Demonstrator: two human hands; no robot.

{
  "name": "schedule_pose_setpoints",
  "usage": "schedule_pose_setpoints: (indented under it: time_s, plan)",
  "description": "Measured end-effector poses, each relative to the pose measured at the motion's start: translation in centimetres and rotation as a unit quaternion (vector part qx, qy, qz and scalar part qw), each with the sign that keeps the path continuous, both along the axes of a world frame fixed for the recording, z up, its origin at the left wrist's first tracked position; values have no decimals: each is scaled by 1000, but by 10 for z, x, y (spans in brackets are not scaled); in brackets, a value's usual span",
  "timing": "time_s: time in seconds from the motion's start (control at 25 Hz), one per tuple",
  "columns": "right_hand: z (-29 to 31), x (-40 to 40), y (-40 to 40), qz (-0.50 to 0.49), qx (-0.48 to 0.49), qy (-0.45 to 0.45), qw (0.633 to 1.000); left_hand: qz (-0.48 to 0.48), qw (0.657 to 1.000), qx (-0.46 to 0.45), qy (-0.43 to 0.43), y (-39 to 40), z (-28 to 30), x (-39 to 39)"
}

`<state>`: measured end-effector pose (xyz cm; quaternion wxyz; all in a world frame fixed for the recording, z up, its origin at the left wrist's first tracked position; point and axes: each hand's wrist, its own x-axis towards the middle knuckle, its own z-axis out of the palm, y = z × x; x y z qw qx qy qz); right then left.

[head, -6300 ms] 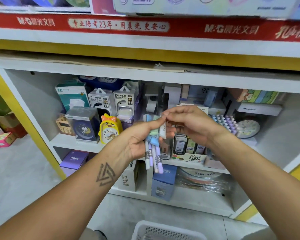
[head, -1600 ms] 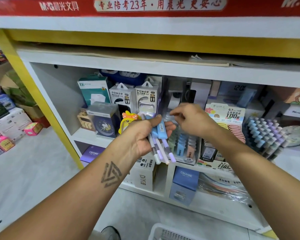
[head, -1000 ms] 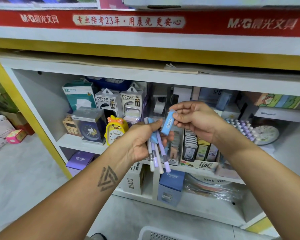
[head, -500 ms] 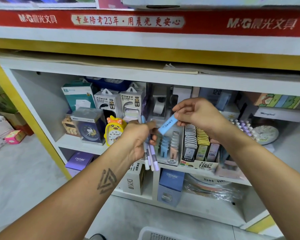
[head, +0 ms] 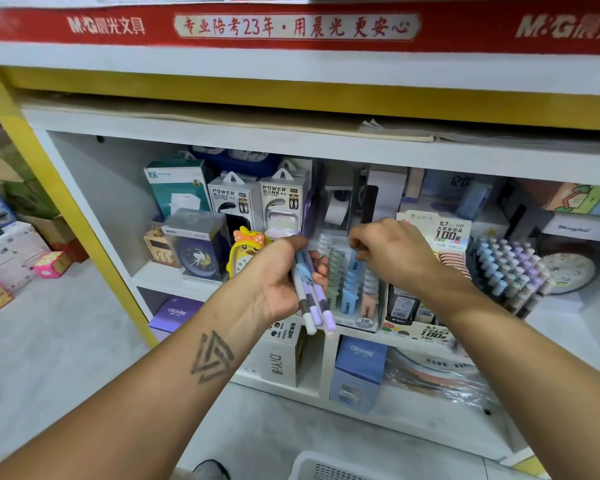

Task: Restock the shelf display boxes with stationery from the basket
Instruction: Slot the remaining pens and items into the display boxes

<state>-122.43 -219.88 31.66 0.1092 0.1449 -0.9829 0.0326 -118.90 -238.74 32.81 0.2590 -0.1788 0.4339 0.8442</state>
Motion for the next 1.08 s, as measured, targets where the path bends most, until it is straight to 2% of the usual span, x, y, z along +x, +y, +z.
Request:
schedule_pose_setpoints:
  time_s: [0.08, 0.24, 0.76, 1.0, 1.08]
  plan:
    - [-4, -1, -6, 1, 15, -19, 1000, -7, 1000, 0, -6, 0, 0, 0]
    - [-1, -2, -7, -6, -26, -50, 998, -7, 1000, -11, -7, -2, -1, 0]
    - [-2, 1, -6, -17, -75, -56, 995, 1, 1000, -28, 4, 3, 0, 3]
    - [-8, 0, -5, -27, 26, -84, 996, -3, 1000, -14, 2, 1, 2, 5]
    - [-5, -1, -6, -20, -42, -93, 995, -8, 1000, -7, 6, 1, 4, 6]
